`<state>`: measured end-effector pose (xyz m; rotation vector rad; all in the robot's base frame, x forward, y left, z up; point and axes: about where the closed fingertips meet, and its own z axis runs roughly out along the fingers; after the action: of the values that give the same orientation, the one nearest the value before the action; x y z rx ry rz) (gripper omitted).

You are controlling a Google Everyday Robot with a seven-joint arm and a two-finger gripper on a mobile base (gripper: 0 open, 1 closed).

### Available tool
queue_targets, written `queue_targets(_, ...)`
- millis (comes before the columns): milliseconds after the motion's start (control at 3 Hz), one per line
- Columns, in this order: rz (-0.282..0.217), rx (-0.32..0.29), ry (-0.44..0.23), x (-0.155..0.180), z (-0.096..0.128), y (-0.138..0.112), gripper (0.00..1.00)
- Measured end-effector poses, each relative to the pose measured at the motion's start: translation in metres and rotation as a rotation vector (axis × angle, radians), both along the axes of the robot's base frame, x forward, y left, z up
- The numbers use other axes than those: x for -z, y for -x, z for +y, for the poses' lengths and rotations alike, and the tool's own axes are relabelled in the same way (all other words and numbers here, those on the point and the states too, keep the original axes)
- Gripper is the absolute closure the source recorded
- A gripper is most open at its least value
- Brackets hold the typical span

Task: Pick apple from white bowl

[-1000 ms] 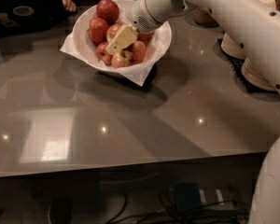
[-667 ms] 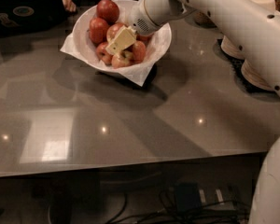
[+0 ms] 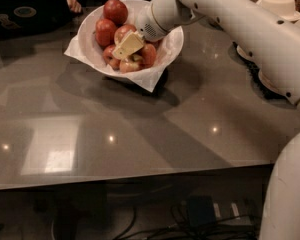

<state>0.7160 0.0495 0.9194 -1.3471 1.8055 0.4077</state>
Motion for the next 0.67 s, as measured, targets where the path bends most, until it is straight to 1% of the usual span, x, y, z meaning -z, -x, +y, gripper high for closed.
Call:
queue_targets(333, -0.003, -0.001, -0.001, 0.0031, 0.0016, -0.0030, 0.36)
queue_targets(667, -0.008, -0.007, 0.002, 0.0023, 0.0026, -0.0037, 0.59)
